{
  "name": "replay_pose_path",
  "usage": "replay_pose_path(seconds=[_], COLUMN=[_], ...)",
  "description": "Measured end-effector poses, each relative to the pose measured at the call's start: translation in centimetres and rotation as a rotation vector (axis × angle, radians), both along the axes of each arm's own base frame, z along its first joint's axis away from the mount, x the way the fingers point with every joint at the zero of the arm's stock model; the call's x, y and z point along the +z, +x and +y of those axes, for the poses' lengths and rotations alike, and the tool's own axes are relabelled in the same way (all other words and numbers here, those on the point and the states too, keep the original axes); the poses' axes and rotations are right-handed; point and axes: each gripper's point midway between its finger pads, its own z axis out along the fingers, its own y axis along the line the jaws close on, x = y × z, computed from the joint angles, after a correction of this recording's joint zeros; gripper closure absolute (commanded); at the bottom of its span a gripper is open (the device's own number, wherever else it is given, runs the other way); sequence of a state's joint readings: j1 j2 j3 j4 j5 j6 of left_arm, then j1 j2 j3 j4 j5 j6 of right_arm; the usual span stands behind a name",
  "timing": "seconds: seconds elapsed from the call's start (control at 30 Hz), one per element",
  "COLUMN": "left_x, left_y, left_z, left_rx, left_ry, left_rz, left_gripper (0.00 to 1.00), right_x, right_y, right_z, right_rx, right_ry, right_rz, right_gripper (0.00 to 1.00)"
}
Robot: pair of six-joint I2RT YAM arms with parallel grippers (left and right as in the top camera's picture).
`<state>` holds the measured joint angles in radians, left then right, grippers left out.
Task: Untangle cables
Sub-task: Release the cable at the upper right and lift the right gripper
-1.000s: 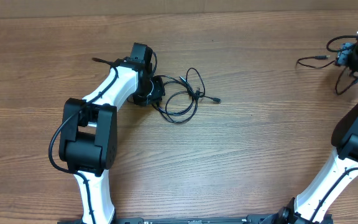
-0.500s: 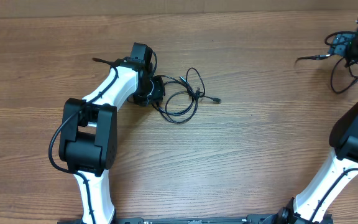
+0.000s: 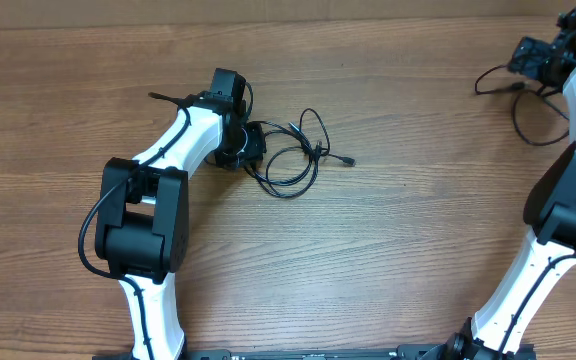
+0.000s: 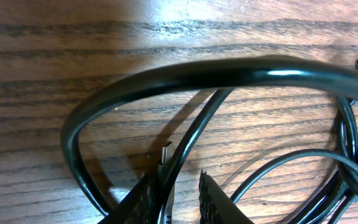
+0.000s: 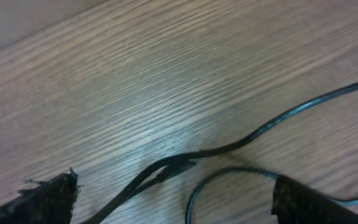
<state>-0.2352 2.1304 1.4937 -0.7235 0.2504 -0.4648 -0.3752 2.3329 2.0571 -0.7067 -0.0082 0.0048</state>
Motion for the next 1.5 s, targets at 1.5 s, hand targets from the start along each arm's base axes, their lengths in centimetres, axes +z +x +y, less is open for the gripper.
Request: replay_pose_path(seconds=[1.5], left_x=[-0.1], left_y=[0.2], left_z=[0.2], left_rx=[0.001], left_ry=[0.014], left_rz=[-0.008], left_gripper=[0.96], right_x=[7.4], right_y=[-4.8], right_z=[10.5], right_rx=[0.235], right_ry=[0.462], right_rz=[0.006], right_gripper=[0.0])
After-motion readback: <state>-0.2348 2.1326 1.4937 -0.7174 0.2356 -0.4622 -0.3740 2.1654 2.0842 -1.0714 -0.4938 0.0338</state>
